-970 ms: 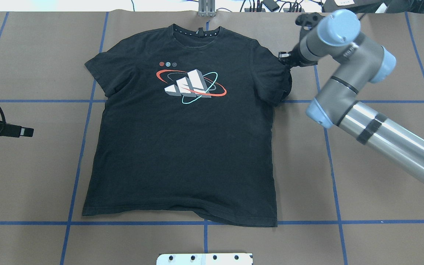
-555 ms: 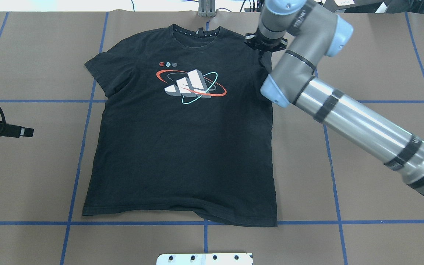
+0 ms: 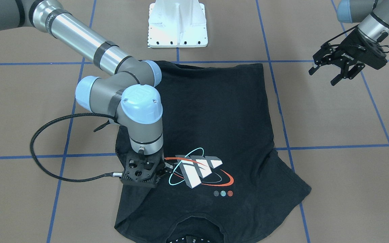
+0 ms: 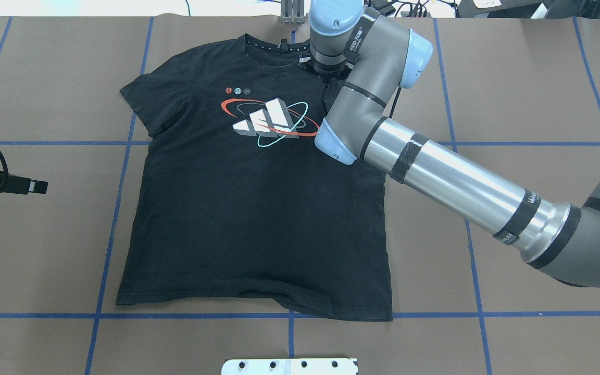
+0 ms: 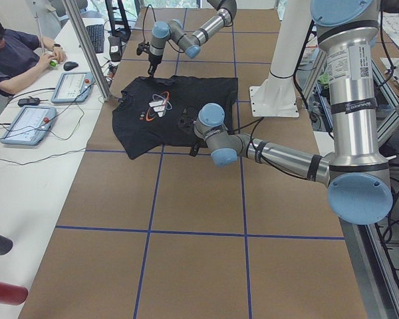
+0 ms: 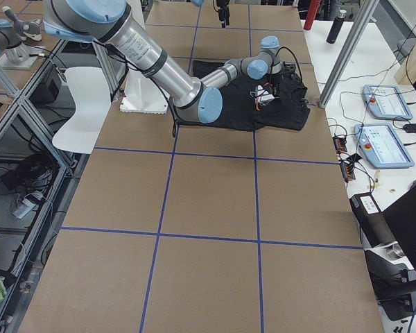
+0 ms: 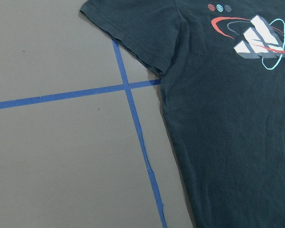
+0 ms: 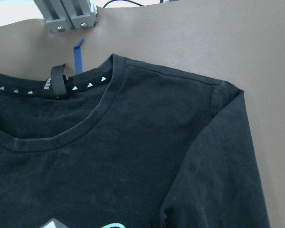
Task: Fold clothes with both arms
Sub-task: 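Grasp the sleeve with the right gripper and fold it toward the collar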
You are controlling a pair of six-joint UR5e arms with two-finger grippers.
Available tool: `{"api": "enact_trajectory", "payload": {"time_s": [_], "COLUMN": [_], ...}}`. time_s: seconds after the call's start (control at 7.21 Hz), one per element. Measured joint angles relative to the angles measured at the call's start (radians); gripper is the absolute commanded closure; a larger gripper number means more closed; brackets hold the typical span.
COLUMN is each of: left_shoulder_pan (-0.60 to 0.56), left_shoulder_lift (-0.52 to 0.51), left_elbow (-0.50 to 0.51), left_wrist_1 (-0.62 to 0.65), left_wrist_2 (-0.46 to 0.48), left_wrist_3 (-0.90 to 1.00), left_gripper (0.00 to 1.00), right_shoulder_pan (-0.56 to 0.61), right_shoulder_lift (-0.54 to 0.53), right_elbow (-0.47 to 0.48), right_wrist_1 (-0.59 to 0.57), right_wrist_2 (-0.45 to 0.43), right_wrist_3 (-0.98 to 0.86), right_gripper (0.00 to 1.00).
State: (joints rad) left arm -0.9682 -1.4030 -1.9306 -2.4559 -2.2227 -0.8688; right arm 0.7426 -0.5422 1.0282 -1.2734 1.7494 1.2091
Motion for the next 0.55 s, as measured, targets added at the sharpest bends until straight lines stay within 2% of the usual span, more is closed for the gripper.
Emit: {"api": "enact_trajectory", "payload": {"time_s": [0.42,0.55], "left_shoulder_pan": [0.000,0.000], "left_shoulder_lift": [-0.022,-0.062], "left_elbow": [0.019,0.061], "left_wrist_1": [0.001,0.002], "left_wrist_2": [0.001,0.002], "left_wrist_3": [0.003,0.005], "left_gripper": [0.00,0.00], "right_shoulder_pan": [-0.028,-0.026], "right_shoulder_lift": [0.007,0.014], "right_elbow": [-0.020,-0.008], "right_wrist_1": [0.035,0.030], "right_wrist_2": [-0.023,-0.011], "right_wrist_3": [0.027,0.044], "right_gripper": [0.00,0.00]}}
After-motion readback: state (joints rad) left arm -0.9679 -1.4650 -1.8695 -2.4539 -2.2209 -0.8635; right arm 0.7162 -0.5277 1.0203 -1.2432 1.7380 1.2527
